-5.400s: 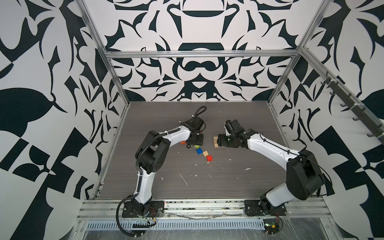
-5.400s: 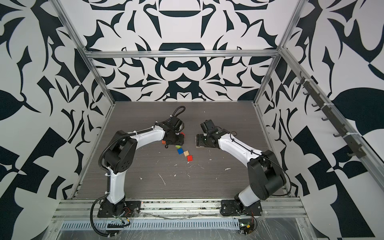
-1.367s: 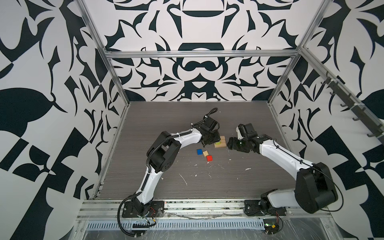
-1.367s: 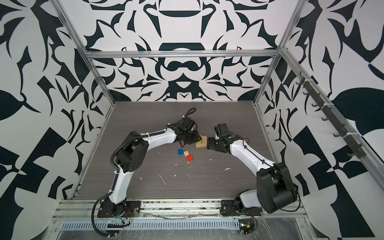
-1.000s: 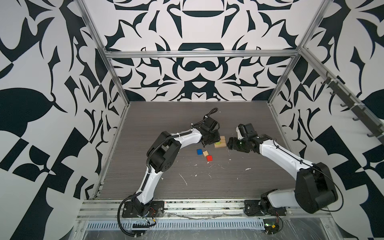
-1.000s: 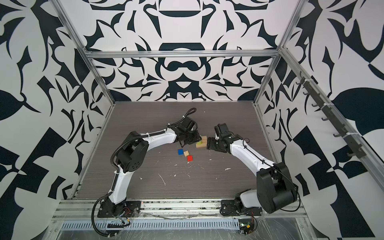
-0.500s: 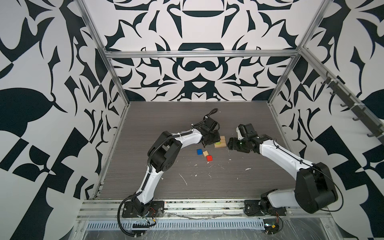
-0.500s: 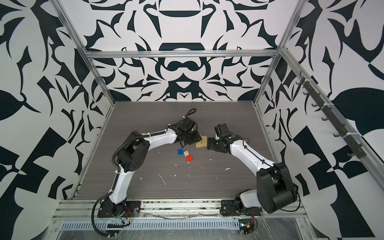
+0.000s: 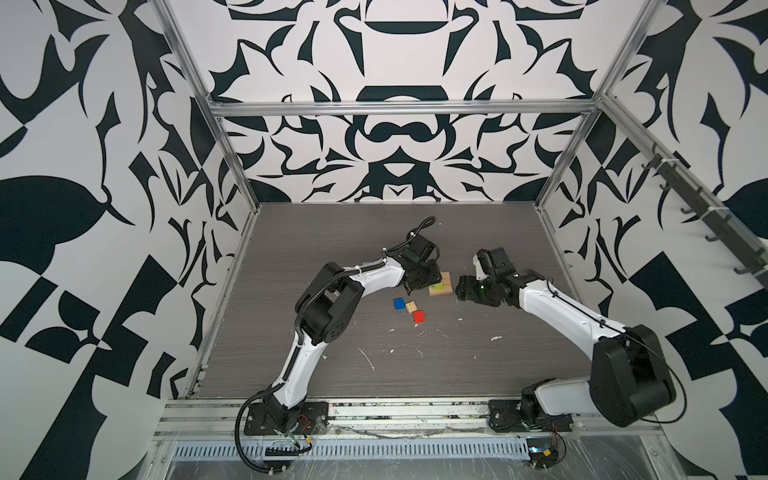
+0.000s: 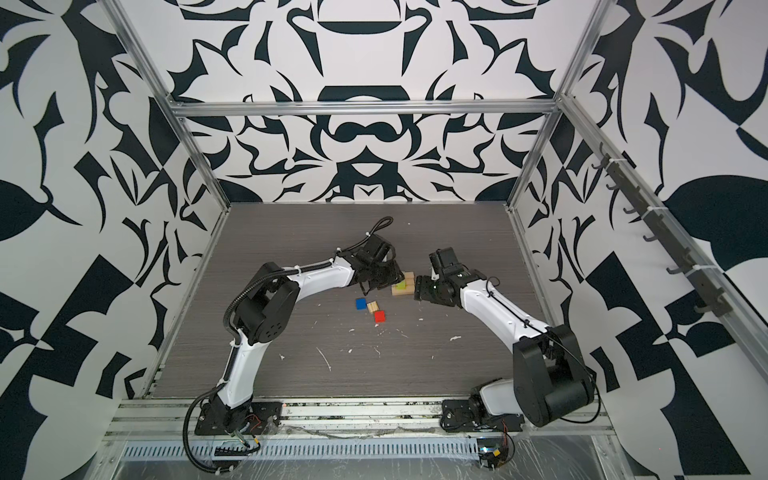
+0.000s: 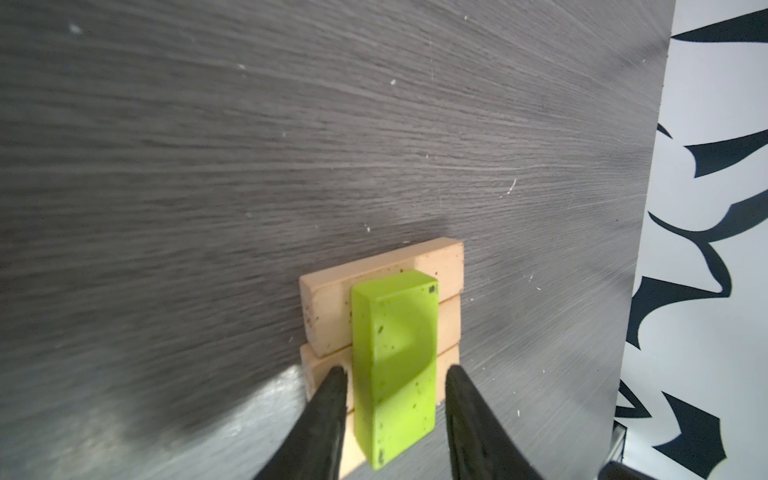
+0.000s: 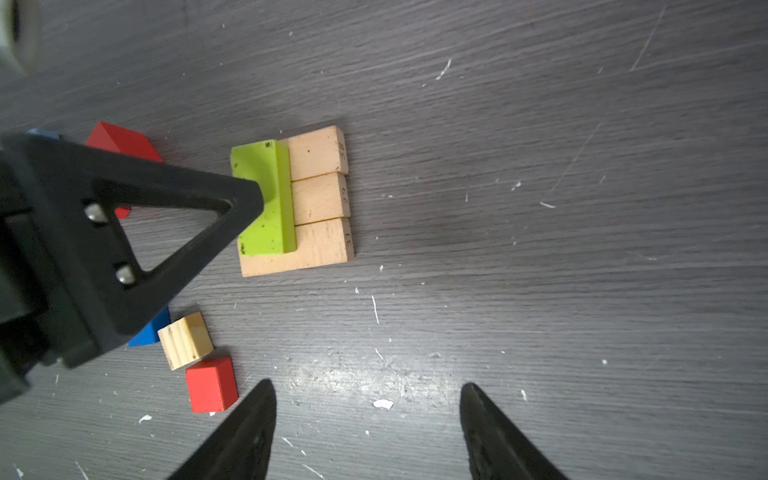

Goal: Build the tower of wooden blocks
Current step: 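Lower the lime green block flat onto the planks and open the left gripper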

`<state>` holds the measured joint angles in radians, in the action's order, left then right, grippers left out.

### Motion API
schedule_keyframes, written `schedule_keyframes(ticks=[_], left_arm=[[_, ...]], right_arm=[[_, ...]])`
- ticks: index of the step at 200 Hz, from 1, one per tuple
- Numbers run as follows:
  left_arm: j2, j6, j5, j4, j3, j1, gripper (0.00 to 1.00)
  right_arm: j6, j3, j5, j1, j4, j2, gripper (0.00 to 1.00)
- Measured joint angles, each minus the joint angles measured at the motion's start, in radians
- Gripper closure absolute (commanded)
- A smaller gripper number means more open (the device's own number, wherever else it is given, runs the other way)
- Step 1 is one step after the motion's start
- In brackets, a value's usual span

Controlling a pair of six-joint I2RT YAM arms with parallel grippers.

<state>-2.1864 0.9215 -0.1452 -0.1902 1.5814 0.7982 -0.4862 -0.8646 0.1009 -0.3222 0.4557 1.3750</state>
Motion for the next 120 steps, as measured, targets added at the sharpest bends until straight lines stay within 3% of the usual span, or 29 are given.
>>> schedule_keyframes(ticks=[120], left_arm=[[0.007,-0.014,0.005,0.004,-0.001,0.0,0.53]], right_arm=[[0.014,0.0,0.0,0.0,0.003,0.0,0.26]])
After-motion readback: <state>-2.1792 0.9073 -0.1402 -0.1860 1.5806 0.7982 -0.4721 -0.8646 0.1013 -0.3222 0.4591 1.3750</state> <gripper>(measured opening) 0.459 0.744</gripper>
